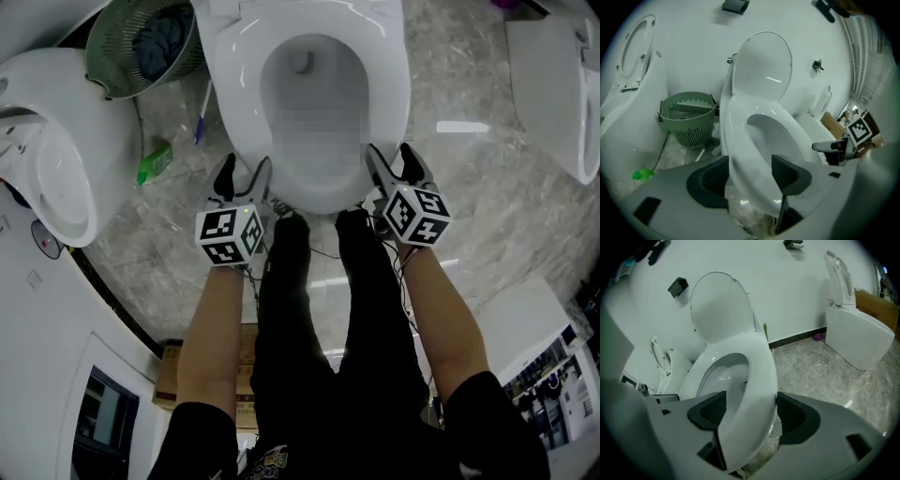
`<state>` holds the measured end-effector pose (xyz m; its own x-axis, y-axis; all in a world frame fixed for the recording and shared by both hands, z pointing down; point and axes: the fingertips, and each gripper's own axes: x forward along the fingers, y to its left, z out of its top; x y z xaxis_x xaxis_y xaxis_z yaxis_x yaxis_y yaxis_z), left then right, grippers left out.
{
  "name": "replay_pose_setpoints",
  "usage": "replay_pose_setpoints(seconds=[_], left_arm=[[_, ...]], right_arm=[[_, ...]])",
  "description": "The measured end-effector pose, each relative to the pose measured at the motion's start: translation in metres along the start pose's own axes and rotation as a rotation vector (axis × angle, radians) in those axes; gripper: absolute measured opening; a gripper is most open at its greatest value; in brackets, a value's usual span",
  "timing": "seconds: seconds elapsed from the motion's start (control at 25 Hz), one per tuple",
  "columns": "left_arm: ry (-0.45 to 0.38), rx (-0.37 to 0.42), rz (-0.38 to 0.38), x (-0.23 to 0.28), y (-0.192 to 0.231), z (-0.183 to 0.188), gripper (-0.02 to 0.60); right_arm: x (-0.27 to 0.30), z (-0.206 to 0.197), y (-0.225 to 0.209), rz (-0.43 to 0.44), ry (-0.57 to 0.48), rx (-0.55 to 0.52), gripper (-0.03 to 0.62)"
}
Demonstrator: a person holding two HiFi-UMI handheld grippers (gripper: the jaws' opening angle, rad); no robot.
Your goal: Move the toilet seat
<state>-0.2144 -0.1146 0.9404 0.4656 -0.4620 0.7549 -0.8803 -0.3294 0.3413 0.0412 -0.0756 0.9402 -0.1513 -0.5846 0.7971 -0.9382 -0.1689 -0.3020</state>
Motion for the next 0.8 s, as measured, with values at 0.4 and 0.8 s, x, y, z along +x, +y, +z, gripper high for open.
replay_pose_setpoints(seconds=[0.4, 0.8], left_arm=[[0.006, -0.025, -0.011, 0.015, 0.000, -0.017, 0.259], [0.000, -0.079, 0.008, 0.015, 0.000, -0.017, 0.264]], right_arm=[[0.017, -0.022, -0.005, -0.007, 0.037, 0.056, 0.364], [0.013, -0.021, -0.004, -0.006, 0.055, 0.106, 0.334]])
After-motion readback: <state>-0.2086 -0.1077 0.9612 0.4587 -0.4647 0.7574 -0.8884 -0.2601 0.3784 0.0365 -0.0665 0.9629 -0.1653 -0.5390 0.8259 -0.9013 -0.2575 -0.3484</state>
